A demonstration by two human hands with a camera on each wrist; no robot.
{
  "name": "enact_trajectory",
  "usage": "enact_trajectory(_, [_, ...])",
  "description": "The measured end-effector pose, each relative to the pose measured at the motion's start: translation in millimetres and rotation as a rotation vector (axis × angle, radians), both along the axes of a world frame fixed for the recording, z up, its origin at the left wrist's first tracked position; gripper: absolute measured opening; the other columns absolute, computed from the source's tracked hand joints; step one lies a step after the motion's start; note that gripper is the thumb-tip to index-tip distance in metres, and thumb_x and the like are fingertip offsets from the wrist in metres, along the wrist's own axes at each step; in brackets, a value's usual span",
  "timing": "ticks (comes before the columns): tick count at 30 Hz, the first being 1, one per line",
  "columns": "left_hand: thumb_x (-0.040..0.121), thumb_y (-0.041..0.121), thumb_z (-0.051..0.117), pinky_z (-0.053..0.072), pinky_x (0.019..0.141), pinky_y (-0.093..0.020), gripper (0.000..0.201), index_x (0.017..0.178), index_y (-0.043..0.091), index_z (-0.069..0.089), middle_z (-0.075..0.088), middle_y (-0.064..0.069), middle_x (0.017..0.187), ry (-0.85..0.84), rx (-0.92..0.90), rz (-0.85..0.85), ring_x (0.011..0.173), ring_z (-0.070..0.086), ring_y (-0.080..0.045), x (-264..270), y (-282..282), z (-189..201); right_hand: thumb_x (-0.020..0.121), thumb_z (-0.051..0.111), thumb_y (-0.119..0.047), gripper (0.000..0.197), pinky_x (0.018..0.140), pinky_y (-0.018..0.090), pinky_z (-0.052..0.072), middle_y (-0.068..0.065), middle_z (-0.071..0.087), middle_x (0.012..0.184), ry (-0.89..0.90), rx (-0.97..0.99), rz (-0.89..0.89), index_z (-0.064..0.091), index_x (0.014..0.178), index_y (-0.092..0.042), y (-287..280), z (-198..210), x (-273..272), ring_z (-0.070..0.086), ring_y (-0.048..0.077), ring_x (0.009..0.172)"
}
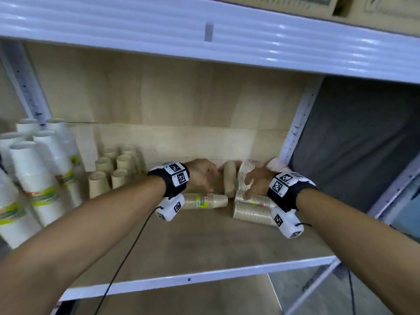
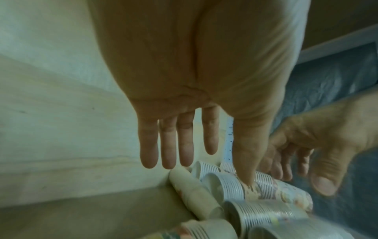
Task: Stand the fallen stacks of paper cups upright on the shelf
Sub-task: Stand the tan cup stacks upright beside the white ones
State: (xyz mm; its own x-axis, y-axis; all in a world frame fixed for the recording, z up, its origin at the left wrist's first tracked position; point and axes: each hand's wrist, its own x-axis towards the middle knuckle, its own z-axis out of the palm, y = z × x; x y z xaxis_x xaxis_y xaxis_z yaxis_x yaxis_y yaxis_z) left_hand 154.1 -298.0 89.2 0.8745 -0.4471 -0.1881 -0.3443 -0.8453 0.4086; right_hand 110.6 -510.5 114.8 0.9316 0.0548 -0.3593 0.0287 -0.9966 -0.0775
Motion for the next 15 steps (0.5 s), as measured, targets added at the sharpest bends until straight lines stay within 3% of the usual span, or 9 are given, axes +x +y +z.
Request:
enact_trajectory(3, [0.074,0.024,0.082,0.048,0.097,-0.034,0.061,0.129,0.027,0.056,0.058,0.004,0.132,0.026,-0.010,-0.021,0.117,0.056,-0.017,2.7,-16.5,-18.4,0.082,0.073,-0.041,0.068,0.103,0.032,0.041,0.006,0.047,0.141,0.002,-0.003,-0.064,0.050,0.138,-0.011,-25.1,-21.4,-11.8,0.046,0.025,0.129])
enact_trajectory(5, [0.076,0.022,0.081,0.048,0.097,-0.033,0.061,0.131,0.026,0.055,0.058,0.003,0.132,0.047,-0.005,-0.029,0.117,0.056,-0.017,3.7,-25.4,-29.4,0.083,0.073,-0.038,0.060,0.096,0.032,0.045,0.007,0.051,0.132,0.033,-0.026,-0.102,0.053,0.131,-0.008,-37.3,-36.1,-17.9,0.049,0.026,0.125])
enact_trajectory(7, [0.077,0.021,0.081,0.046,0.093,-0.028,0.062,0.133,0.024,0.054,0.057,0.003,0.132,0.054,0.012,-0.034,0.118,0.056,-0.018,5.6,-31.3,-40.4,0.074,0.079,-0.039,0.046,0.077,0.028,0.045,0.000,0.054,0.111,0.050,-0.019,-0.147,0.059,0.110,-0.019,-44.4,-45.5,-22.1,0.054,0.024,0.112])
enact_trajectory(9, [0.078,0.019,0.080,0.043,0.089,-0.025,0.063,0.135,0.022,0.052,0.056,0.001,0.132,0.063,0.039,-0.036,0.119,0.055,-0.018,8.2,-34.9,-50.9,0.060,0.081,-0.042,0.049,0.079,0.030,0.048,-0.006,0.060,0.105,0.044,-0.008,-0.166,0.065,0.102,-0.022,-61.1,-69.8,-10.7,0.059,0.023,0.106])
enact_trajectory(11, [0.077,0.021,0.081,0.045,0.092,-0.027,0.065,0.134,0.022,0.051,0.056,-0.001,0.134,0.059,0.075,-0.035,0.117,0.055,-0.019,10.4,-36.3,-59.0,0.050,0.076,-0.048,0.066,0.087,0.039,0.053,-0.004,0.065,0.114,0.027,0.014,-0.133,0.067,0.112,-0.028,-79.0,-94.3,2.0,0.062,0.022,0.104])
enact_trajectory(15, [0.076,0.024,0.081,0.045,0.099,-0.034,0.070,0.138,0.022,0.048,0.054,-0.002,0.136,0.033,0.146,-0.032,0.120,0.054,-0.022,10.3,-35.8,-71.1,0.047,0.072,-0.052,0.087,0.092,0.040,0.052,-0.008,0.054,0.129,-0.043,0.046,-0.082,0.051,0.131,-0.044,-83.2,-105.0,-4.1,0.058,0.022,0.109])
